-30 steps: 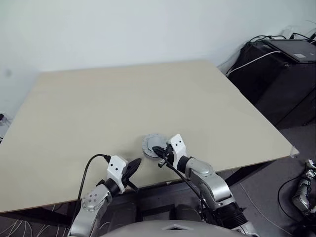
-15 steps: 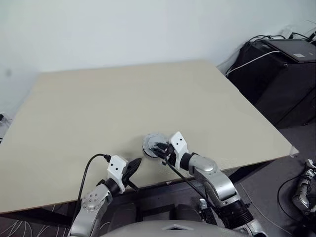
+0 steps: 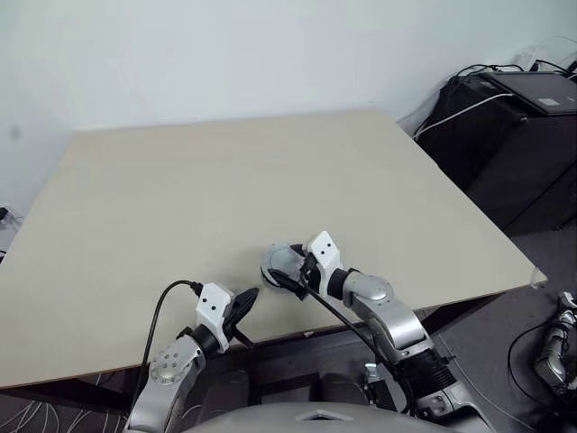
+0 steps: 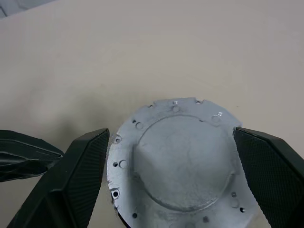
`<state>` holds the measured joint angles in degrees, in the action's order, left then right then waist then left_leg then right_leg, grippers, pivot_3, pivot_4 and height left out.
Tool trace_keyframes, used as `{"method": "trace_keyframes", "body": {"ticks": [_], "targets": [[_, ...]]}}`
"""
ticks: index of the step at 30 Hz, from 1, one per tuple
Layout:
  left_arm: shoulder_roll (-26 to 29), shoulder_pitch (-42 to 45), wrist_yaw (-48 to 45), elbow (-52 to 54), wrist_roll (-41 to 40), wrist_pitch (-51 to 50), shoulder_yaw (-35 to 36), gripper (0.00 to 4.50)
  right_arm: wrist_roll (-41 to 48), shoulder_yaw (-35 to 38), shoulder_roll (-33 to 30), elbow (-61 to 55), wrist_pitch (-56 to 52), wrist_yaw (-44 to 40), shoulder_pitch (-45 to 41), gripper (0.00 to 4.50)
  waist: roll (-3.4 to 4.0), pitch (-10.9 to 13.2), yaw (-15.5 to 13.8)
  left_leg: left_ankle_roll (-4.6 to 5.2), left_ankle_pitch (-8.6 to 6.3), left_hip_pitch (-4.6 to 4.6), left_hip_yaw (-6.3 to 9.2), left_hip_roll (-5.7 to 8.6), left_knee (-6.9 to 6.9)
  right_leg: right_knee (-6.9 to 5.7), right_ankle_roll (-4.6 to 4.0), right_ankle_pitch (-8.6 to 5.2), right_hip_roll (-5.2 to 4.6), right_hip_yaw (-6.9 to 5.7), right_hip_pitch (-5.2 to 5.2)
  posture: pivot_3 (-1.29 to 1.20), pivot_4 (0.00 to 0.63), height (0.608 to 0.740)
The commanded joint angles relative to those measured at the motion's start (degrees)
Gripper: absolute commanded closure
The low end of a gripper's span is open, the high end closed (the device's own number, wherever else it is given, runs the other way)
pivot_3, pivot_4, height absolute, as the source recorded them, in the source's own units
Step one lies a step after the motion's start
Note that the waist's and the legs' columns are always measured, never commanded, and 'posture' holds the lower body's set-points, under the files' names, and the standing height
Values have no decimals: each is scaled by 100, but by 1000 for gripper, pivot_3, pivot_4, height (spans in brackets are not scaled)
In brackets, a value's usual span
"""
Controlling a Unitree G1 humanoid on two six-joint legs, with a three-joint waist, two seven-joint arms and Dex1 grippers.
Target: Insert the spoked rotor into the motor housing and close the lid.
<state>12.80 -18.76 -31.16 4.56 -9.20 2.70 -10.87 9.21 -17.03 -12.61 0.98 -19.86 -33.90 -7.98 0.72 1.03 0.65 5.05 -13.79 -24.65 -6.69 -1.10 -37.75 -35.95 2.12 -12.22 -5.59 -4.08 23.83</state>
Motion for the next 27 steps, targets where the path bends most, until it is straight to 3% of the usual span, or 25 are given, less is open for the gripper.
{"method": "trace_keyframes", "body": {"ticks": [1,13,18,27], "targets": [[-25,29,40,249,-51,56,14,4500,-39,21,47,52,166,-63,-175,34,0,0,-2,0,0,0,0,0,0,0,0,0,0,0,0,0,0,740],[-30,69,92,281,-66,28,3,4500,-221,70,159,579,290,-91,-424,34,1,0,-1,0,0,-1,0,0,-2,-2,0,1,1,-1,0,0,0,740],[-25,53,98,257,-74,61,18,4500,-226,115,175,614,323,-66,-423,1270,1,-1,1,0,0,0,0,0,-3,-4,0,1,1,0,0,0,0,740],[-16,57,77,233,-77,77,20,4500,-221,51,51,444,145,-212,-435,1318,2,-2,-2,0,0,0,-1,0,-4,-4,0,1,0,0,0,0,0,740]]}}
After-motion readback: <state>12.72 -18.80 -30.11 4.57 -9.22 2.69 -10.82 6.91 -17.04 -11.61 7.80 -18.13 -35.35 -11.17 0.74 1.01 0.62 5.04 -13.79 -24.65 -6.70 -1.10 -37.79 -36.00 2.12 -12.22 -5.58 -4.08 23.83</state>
